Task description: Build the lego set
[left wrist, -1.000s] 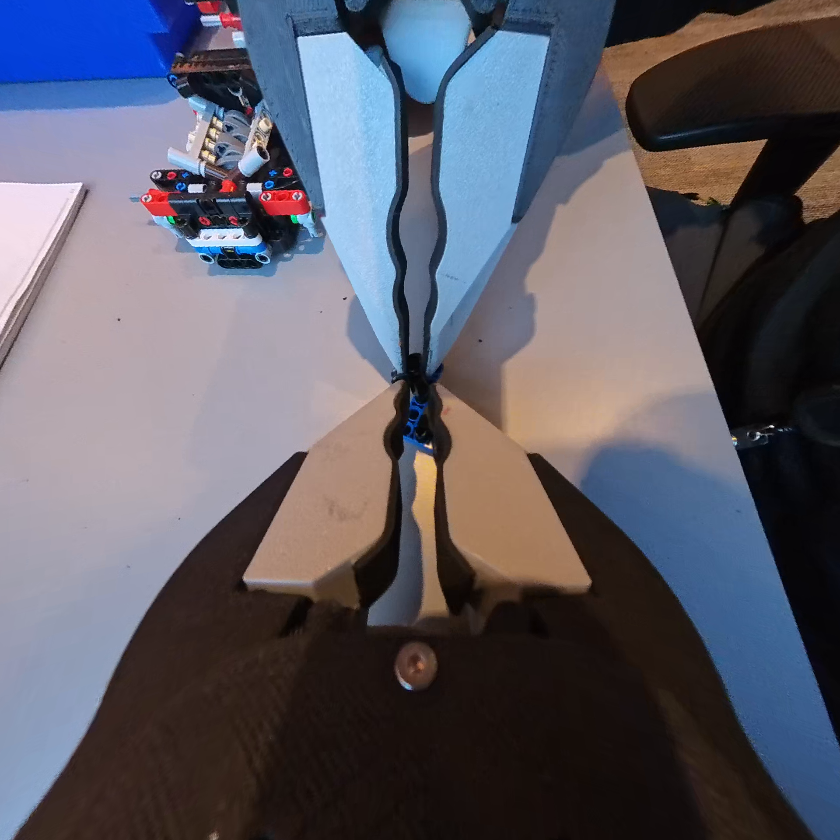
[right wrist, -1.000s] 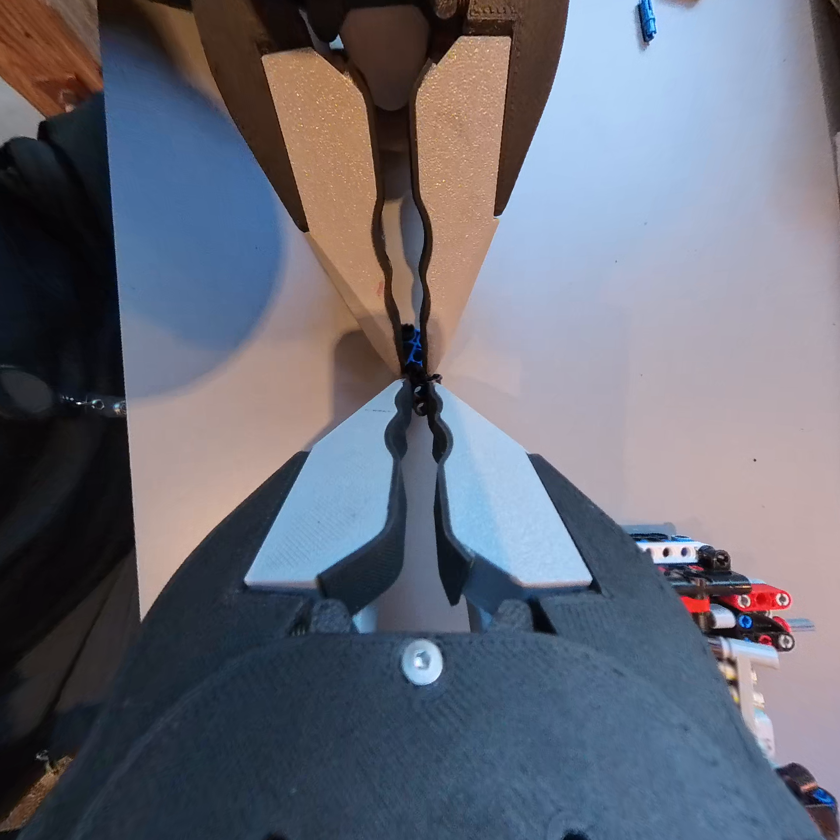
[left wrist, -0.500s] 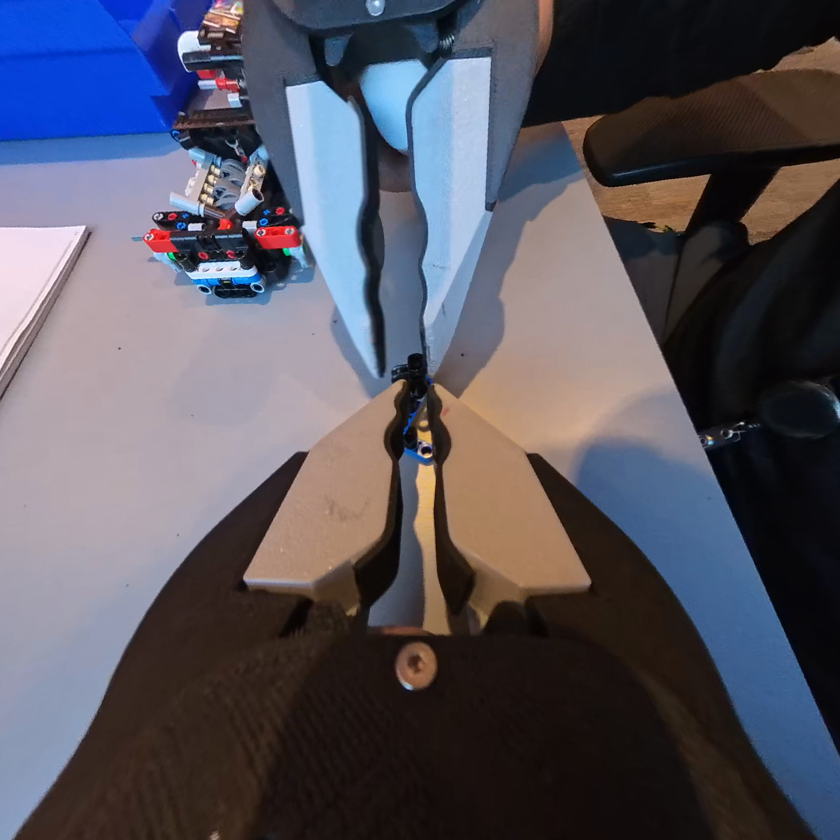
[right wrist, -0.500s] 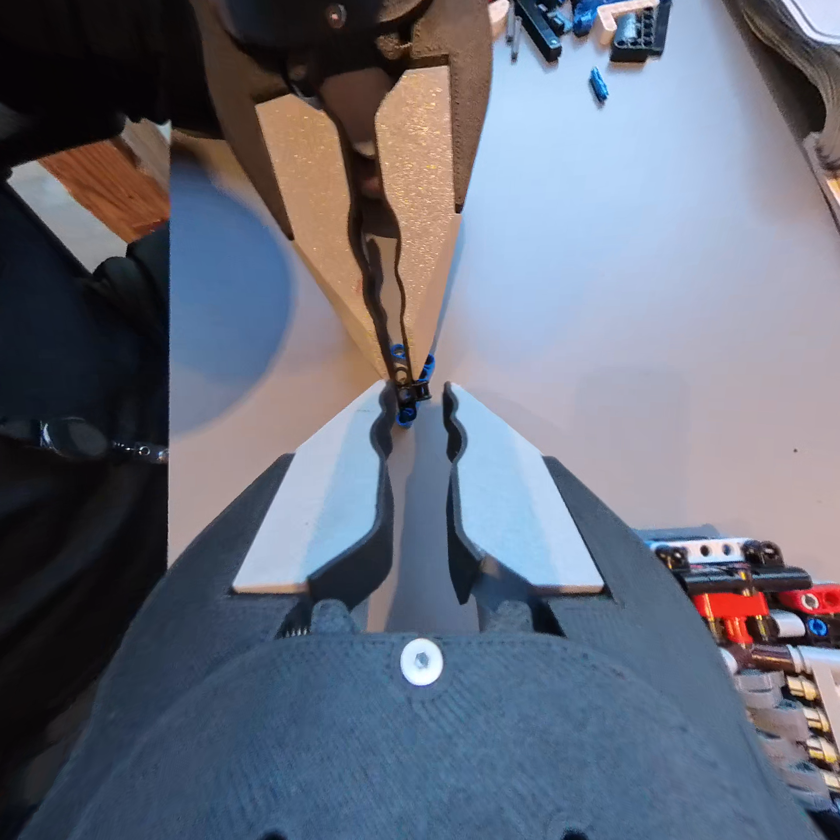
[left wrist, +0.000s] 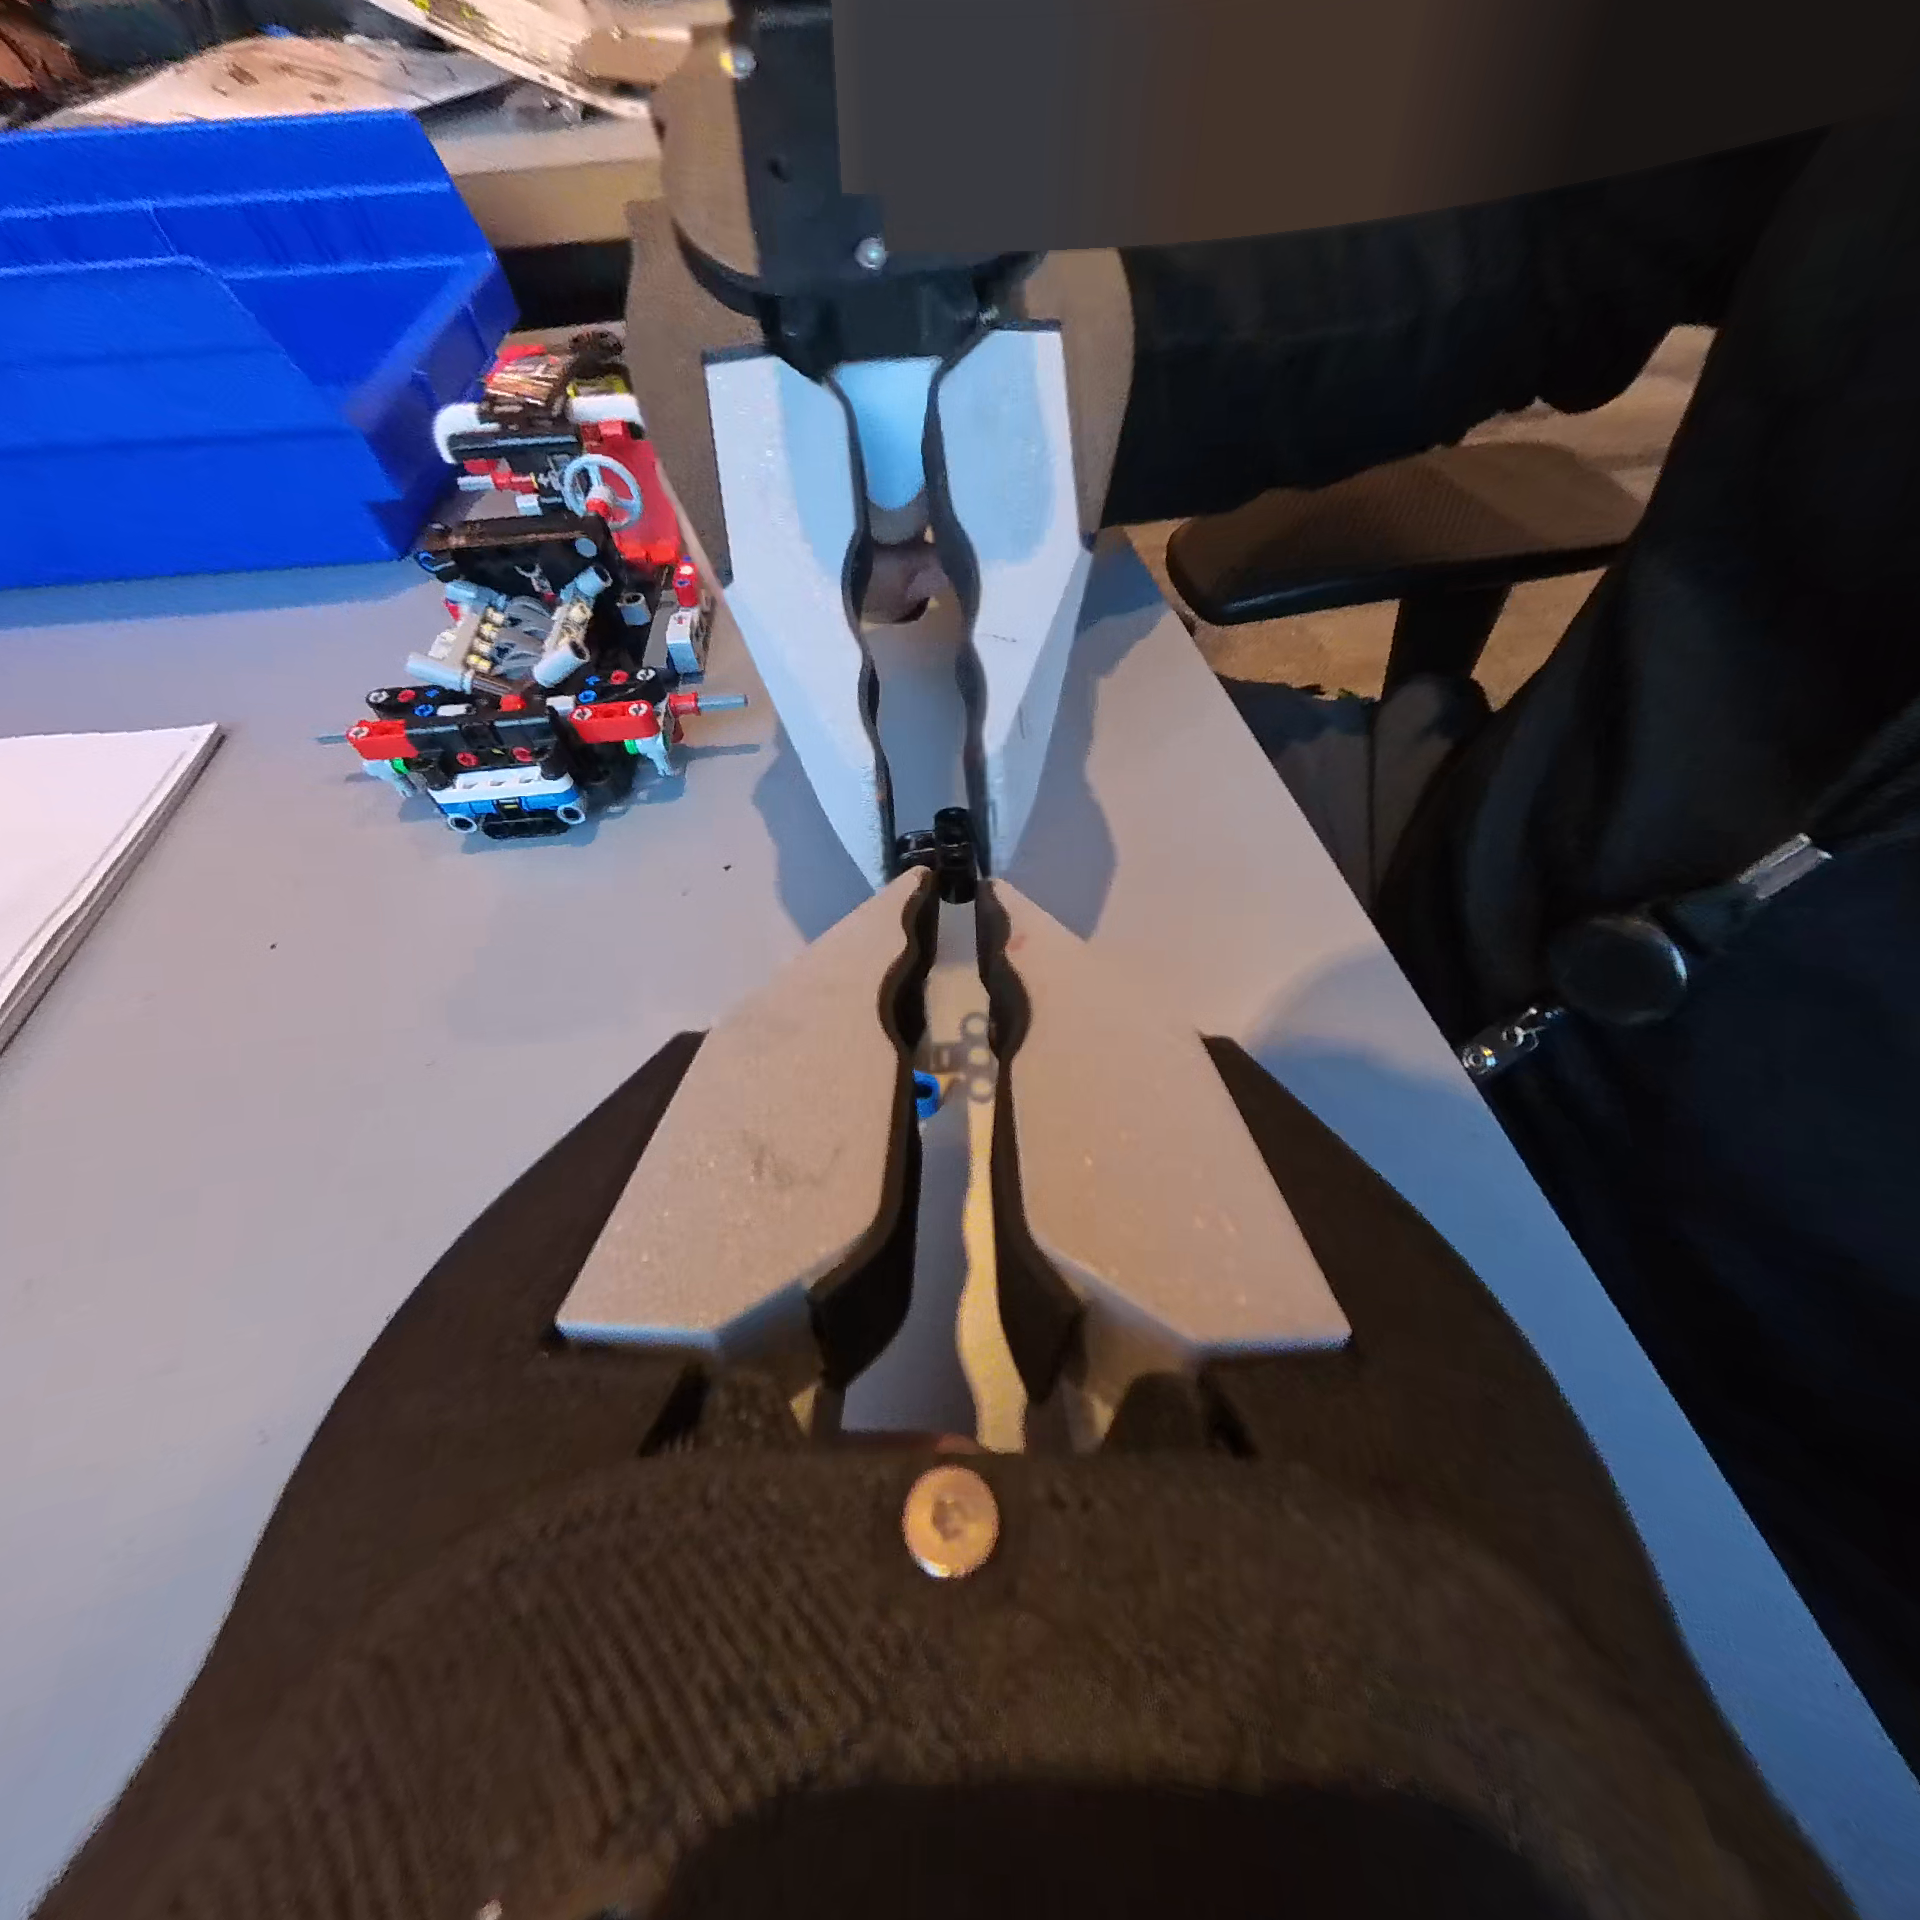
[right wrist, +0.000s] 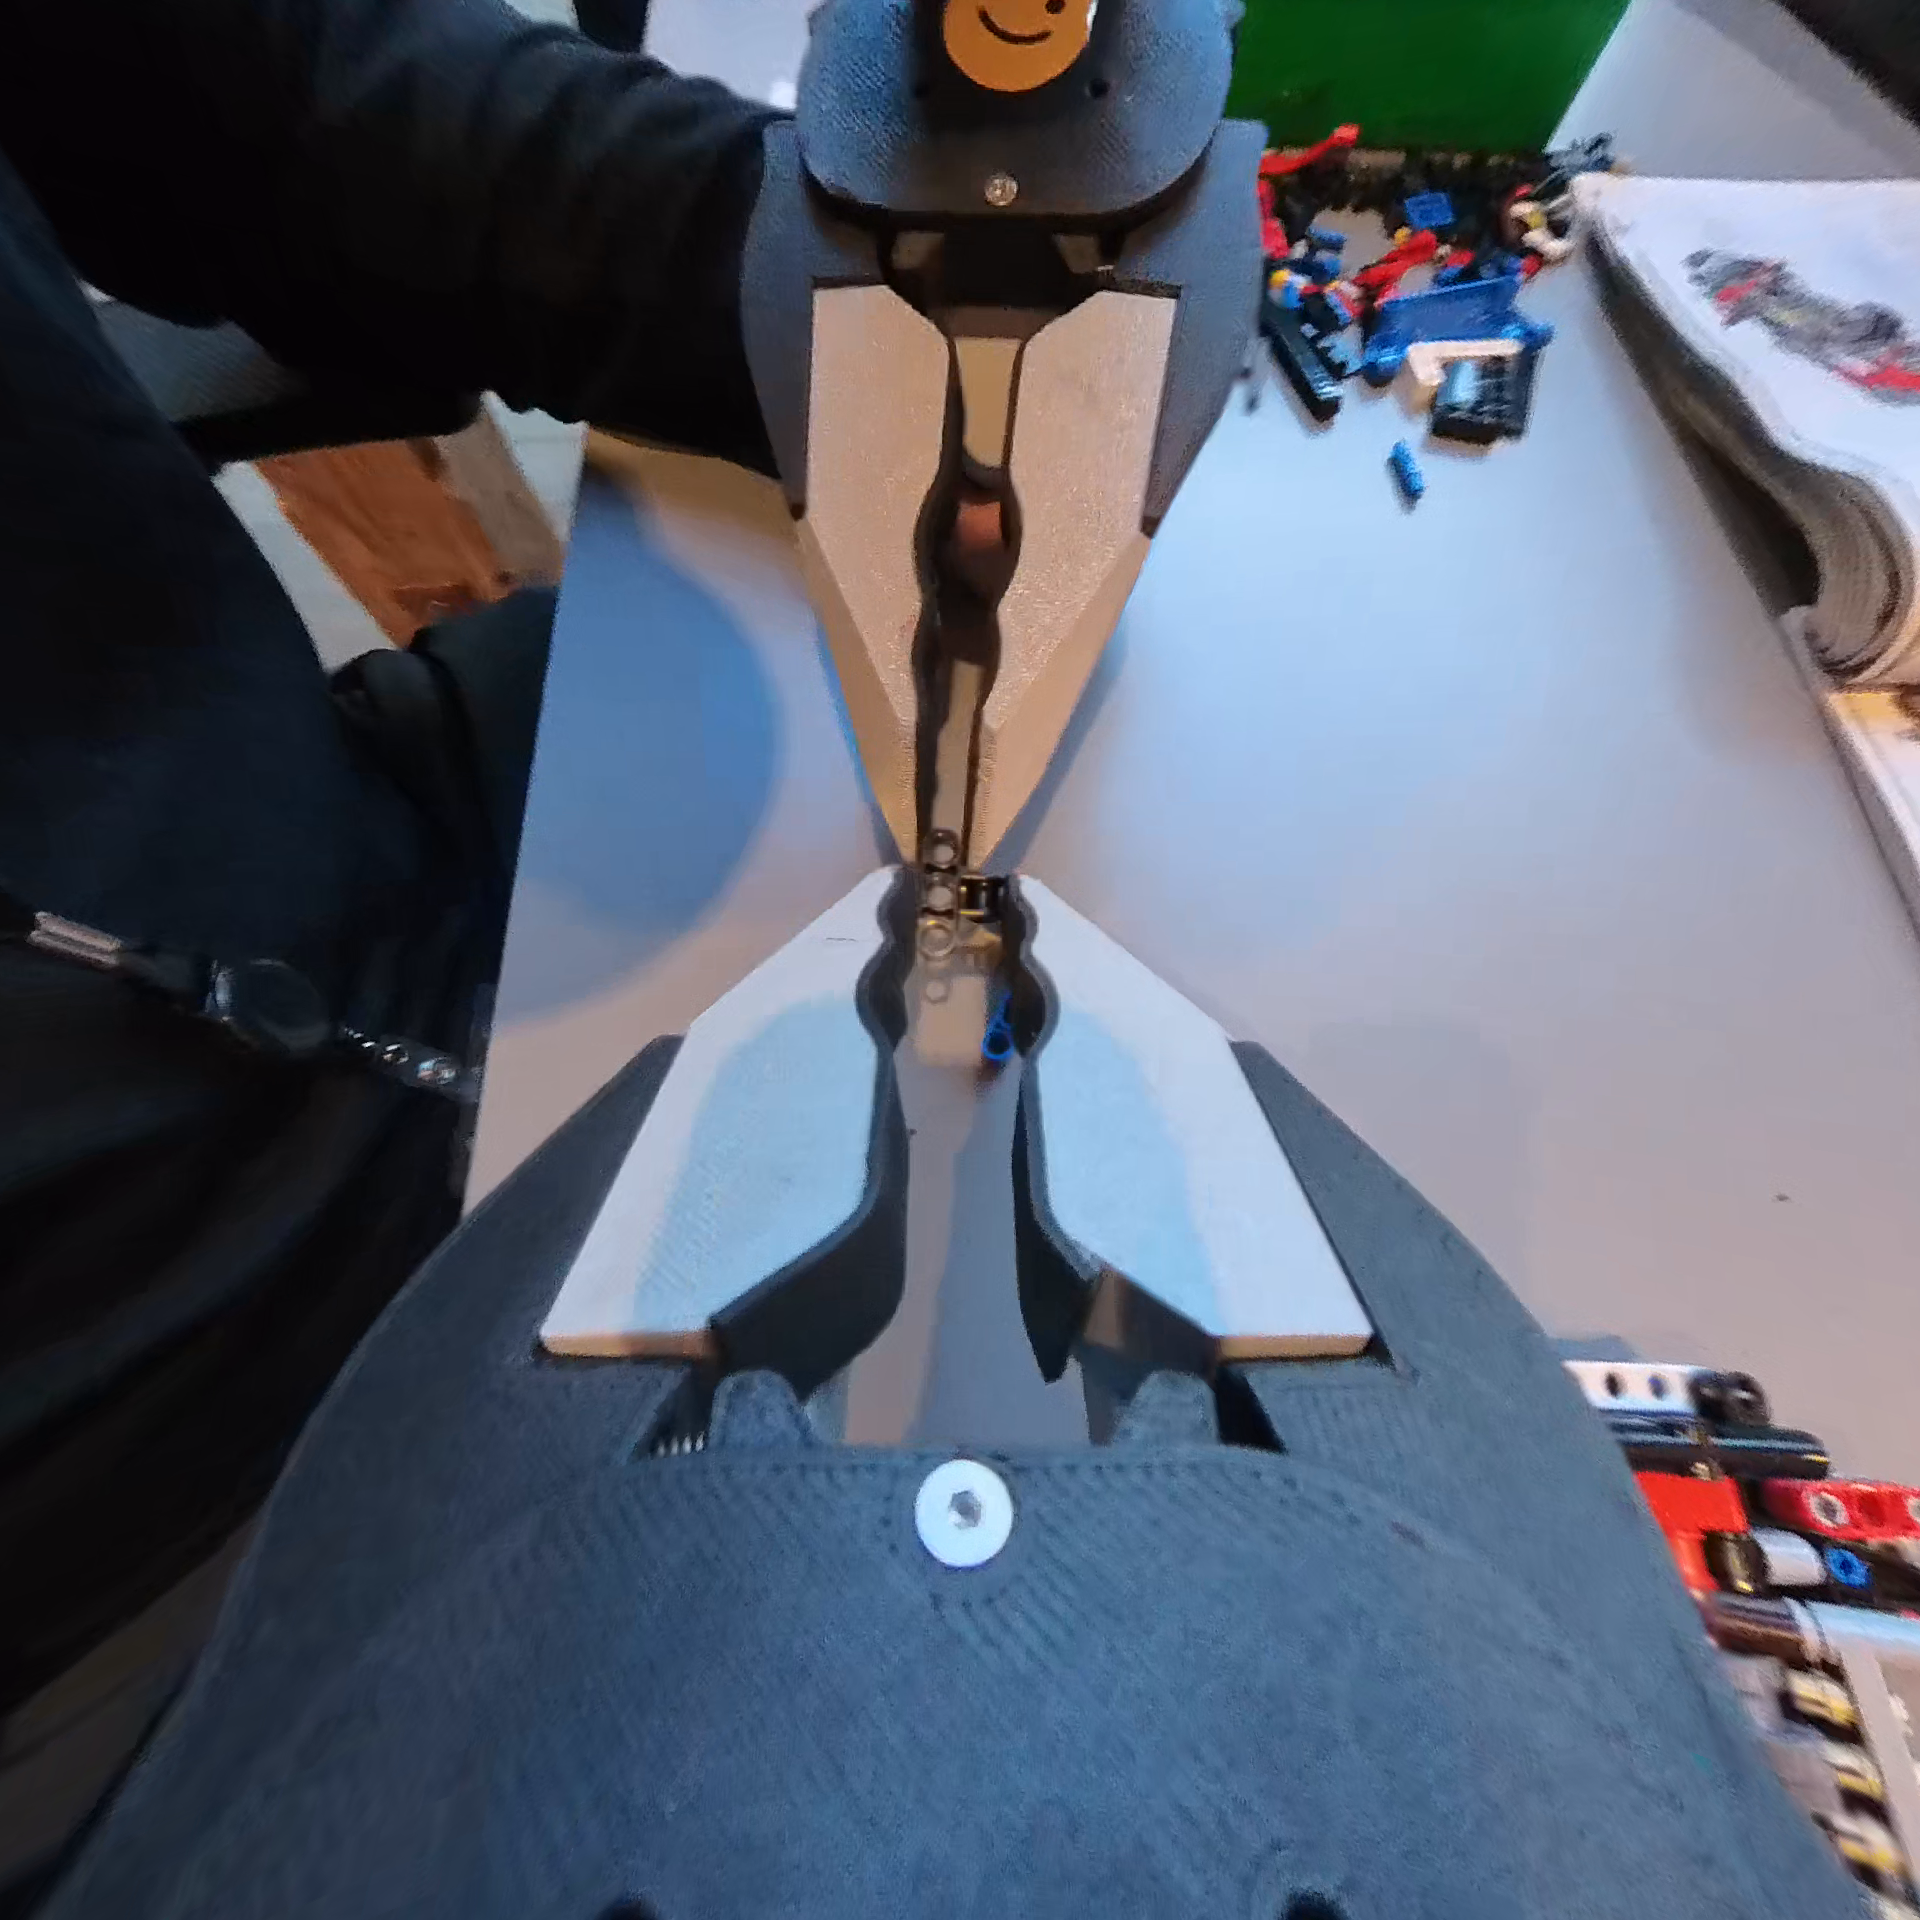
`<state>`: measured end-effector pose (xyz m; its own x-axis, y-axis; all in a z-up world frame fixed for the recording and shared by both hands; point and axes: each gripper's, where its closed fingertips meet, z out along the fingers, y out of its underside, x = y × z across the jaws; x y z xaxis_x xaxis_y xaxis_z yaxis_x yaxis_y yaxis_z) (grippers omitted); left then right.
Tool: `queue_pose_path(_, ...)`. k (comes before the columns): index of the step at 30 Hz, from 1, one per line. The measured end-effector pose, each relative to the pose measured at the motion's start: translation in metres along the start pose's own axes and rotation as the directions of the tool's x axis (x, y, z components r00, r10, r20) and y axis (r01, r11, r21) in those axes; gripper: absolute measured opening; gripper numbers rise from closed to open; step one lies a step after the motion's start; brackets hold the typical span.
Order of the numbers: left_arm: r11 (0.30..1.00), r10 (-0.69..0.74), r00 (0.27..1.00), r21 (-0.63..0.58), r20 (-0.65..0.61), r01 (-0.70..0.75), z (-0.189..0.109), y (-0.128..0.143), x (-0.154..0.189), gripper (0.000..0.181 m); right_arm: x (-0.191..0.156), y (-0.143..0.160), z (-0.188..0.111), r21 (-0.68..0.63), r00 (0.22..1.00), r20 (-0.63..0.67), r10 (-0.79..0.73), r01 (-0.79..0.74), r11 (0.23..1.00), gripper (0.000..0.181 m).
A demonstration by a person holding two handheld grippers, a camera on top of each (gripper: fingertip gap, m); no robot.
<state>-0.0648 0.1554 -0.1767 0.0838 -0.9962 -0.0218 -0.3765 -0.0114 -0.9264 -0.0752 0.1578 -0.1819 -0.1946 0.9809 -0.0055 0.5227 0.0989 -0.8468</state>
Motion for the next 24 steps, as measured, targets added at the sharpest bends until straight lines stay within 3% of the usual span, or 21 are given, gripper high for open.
queue_pose_path(6, 0.998, -0.063, 0.996, -0.024, 0.061, 0.064, 0.002, 0.004, -0.012, 0.004, 0.011, 0.003, -0.004, -0.058, 0.995, -0.093, 0.047, -0.053, 0.997, 0.013)
queue_pose_path(9, 0.976, -0.134, 0.987, -0.161, 0.094, 0.147, 0.005, 0.026, -0.017, 0.039, 0.017, 0.017, -0.006, -0.158, 0.978, -0.175, 0.116, -0.145, 0.977, 0.013)
queue_pose_path(10, 0.965, -0.147, 0.983, -0.202, 0.106, 0.166, 0.005, 0.033, -0.019, 0.040, 0.016, 0.022, -0.005, -0.189, 0.973, -0.192, 0.127, -0.163, 0.968, 0.013)
queue_pose_path(15, 0.931, -0.186, 0.979, -0.302, 0.084, 0.203, 0.006, 0.050, -0.014, 0.034, 0.014, 0.041, 0.003, -0.320, 0.957, -0.268, 0.113, -0.199, 0.926, 0.013)
queue_pose_path(19, 0.896, -0.260, 0.955, -0.333, 0.144, 0.294, 0.008, 0.057, -0.018, 0.017, 0.016, 0.040, 0.009, -0.317, 0.953, -0.277, 0.121, -0.210, 0.925, 0.013)
queue_pose_path(24, 0.865, -0.326, 0.936, -0.356, 0.136, 0.353, 0.007, 0.055, -0.007, 0.019, 0.018, 0.043, 0.005, -0.336, 0.954, -0.283, 0.095, -0.192, 0.922, 0.012)
